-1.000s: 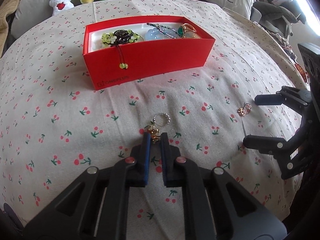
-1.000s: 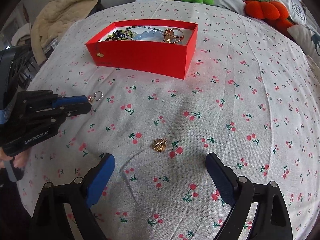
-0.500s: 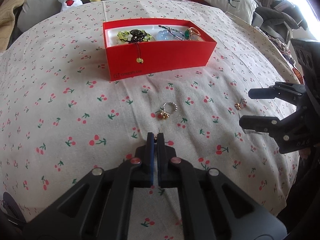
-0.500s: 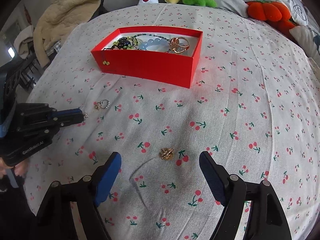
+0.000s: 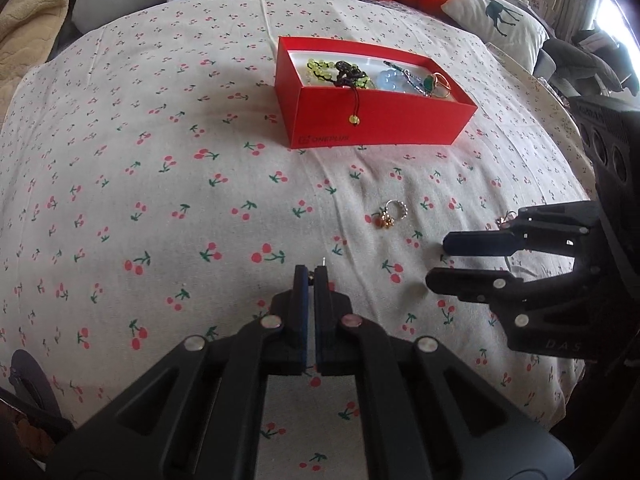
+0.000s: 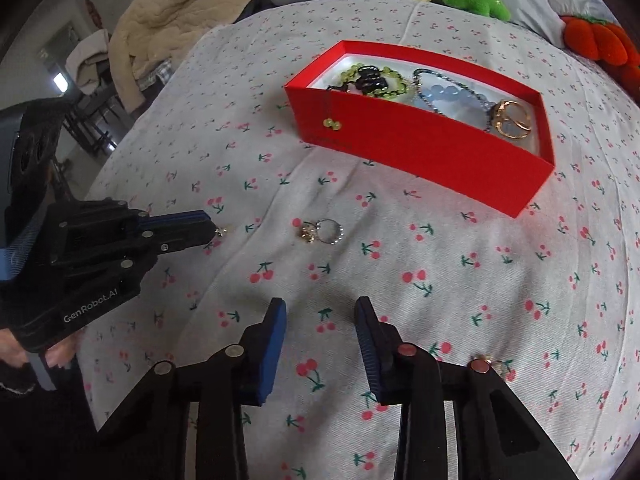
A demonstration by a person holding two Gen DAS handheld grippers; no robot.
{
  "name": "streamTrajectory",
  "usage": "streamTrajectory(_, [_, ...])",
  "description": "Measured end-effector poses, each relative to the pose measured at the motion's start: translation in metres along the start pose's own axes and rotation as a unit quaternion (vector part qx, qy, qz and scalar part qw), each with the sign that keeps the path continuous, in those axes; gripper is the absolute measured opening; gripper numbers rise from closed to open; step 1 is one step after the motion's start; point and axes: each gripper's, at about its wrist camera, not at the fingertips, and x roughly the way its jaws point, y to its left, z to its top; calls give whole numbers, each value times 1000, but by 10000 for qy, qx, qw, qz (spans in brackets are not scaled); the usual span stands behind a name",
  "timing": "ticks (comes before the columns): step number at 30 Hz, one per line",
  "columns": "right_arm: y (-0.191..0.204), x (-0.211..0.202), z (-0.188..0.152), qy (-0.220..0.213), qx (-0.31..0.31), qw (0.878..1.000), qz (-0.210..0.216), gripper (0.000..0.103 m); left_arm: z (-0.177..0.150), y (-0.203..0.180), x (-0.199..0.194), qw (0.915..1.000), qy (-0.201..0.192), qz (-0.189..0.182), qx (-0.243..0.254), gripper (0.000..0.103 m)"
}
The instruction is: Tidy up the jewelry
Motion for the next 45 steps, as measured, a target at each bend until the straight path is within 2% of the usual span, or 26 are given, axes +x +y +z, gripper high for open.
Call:
streamTrajectory(6, [15, 21, 16, 32, -109, 9999, 61, 30, -6, 5, -1, 9999, 15, -142, 95, 5])
streamTrajectory(8, [14, 24, 21, -10, -40, 10000, 68, 30, -7, 7, -2, 9997, 67, -241, 62, 20])
streamTrajectory(10, [12, 26, 24, -55, 9, 10000, 48, 29, -9, 9, -3, 9996, 71, -273, 56, 28])
streamTrajectory(18, [15, 32, 32, -201, 4, 9998, -25, 28, -10, 11, 3, 9992, 145, -364, 18, 29])
streamTrajectory(19, [16, 33, 33, -217, -7, 9998, -47, 26, -10, 10, 3, 9992, 149, -369, 38, 29])
streamTrajectory(21, [14, 31, 30, -253, -45, 9996, -121, 16, -10, 7, 4, 9990, 163, -405, 98, 29])
streamTrajectory(24, [13, 31, 30, -289, -52, 9995, -147, 10, -11, 2, 7, 9989, 172, -397, 201, 23])
streamTrajectory(27, [11, 27, 30, -293, -75, 9994, -157, 8, -10, -1, 9, 9989, 196, -371, 230, 6])
streamTrajectory(28, [10, 25, 29, -291, -72, 9994, -158, 8, -10, -1, 9, 9989, 203, -365, 221, 4])
streamTrajectory(33, [5, 9, 27, -300, 21, 9995, -135, 8, -7, 0, 3, 9992, 124, -358, 85, 2])
streamTrajectory(41, [5, -40, 30, -740, 101, 9972, -78, 8, 10, -4, -26, 9988, -286, -393, 19, 2])
streamTrajectory(45, [-1, -59, 32, -931, 271, 9952, -100, 8, 17, 5, -40, 9976, -458, -486, -171, 2])
